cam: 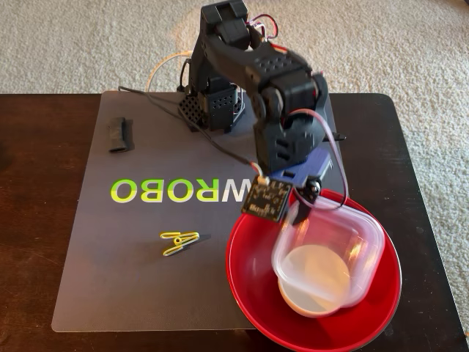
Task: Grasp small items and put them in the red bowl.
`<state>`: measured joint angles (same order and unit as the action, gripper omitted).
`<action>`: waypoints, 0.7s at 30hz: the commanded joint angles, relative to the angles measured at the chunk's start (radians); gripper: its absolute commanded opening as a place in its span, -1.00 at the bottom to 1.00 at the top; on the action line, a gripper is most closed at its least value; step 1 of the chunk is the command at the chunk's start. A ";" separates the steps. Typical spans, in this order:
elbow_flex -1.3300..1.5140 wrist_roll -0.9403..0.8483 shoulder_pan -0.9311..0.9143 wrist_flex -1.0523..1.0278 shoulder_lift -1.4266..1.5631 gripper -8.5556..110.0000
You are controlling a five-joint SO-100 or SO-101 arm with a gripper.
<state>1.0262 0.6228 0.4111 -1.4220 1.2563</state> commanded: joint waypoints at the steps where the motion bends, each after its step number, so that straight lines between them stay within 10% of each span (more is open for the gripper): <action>1: -0.009 0.006 -0.018 0.026 -0.028 -0.85; 21: 0.094 -0.112 -0.129 -0.061 0.365 -0.13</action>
<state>1.1183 0.5308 0.3405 -1.4527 1.5140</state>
